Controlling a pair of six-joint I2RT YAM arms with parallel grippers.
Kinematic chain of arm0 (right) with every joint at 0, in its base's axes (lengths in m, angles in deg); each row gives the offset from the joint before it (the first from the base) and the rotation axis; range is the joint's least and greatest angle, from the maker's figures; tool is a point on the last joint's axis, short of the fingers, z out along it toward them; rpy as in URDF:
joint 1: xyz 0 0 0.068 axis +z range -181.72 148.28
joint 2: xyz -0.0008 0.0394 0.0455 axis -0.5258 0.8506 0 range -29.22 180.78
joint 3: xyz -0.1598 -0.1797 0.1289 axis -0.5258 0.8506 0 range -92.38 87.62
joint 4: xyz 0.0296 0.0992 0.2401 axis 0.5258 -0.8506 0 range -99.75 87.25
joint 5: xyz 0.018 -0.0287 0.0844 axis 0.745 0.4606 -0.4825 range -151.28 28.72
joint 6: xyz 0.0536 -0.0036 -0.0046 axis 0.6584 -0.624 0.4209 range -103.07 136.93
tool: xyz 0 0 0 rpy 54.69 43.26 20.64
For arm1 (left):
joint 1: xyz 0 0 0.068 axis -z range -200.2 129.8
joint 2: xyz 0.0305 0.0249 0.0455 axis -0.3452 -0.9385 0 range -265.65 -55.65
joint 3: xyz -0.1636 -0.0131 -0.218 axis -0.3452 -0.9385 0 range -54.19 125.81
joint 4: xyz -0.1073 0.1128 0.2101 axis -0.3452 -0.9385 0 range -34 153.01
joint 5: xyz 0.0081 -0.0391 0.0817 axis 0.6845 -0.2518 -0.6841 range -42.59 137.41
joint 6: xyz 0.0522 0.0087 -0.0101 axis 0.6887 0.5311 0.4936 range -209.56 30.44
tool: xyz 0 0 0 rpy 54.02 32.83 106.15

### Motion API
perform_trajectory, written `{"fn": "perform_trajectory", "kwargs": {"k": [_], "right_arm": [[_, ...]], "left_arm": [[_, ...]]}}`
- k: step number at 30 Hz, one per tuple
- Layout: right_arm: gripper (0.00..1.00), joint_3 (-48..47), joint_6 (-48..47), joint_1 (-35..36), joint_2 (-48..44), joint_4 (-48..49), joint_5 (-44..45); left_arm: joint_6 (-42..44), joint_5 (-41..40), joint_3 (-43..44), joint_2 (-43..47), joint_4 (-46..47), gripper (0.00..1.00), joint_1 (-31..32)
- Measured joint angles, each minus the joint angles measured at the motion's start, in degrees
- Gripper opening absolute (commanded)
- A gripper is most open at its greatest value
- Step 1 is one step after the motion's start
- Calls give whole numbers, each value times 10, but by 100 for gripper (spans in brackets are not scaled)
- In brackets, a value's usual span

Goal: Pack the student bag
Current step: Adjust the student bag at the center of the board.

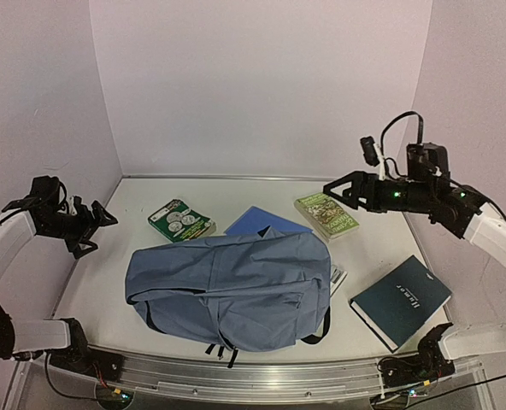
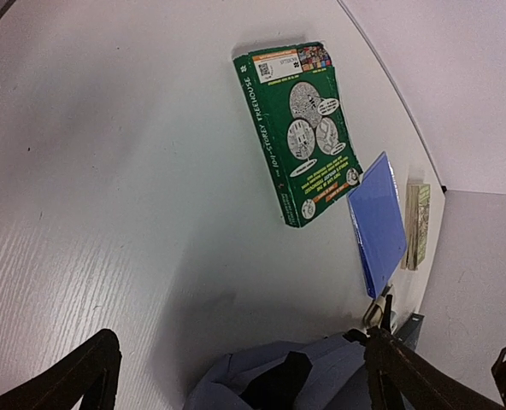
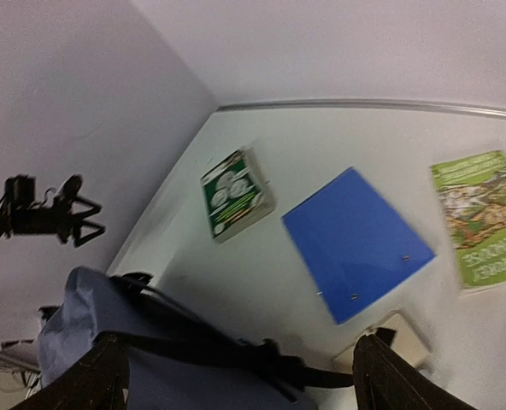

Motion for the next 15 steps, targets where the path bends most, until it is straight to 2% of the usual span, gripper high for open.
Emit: {"fn": "perform_trajectory", "kwargs": {"k": [7, 11, 15], "right_arm": [[74, -20, -20, 107, 22, -53, -39], [57, -24, -34, 151, 33, -80, -36], [32, -24, -39, 188, 45, -96, -31]], "left_arm": [[-4, 7, -26, 1, 7, 100, 0], [-5, 17, -39, 0, 10, 100, 0], [-7, 28, -46, -3, 10, 99, 0]]}}
